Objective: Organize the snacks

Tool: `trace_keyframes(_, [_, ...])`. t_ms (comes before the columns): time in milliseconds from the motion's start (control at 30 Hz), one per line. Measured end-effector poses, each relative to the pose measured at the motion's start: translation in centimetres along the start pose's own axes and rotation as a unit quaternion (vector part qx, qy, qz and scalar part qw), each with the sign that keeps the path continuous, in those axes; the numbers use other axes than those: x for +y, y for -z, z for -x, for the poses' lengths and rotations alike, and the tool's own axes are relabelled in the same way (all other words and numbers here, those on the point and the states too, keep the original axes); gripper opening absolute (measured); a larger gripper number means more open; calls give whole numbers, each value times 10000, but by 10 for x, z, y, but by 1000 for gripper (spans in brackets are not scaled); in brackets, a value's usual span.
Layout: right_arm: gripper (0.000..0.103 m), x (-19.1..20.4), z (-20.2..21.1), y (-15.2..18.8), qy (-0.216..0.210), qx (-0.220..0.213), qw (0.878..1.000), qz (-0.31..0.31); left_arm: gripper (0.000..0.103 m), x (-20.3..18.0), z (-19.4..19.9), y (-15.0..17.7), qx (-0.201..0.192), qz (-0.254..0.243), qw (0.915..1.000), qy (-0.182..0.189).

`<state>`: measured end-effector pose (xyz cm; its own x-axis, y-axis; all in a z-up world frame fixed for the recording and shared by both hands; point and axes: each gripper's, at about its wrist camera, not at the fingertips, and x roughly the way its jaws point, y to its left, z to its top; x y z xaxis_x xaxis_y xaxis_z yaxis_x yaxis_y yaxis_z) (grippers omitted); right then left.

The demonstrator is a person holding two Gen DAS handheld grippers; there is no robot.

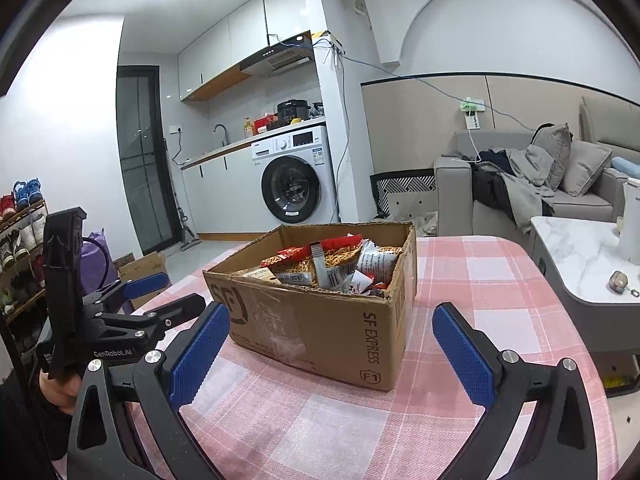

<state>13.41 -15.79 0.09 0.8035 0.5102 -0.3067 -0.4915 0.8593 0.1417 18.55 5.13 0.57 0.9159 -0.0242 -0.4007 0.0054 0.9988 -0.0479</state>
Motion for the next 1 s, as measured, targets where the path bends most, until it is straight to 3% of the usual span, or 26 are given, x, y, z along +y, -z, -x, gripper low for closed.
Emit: trace_keyframes(1000, [103,5,0,10,92,-72,9997,214,102,7,-3,-2,16,203,9998,63])
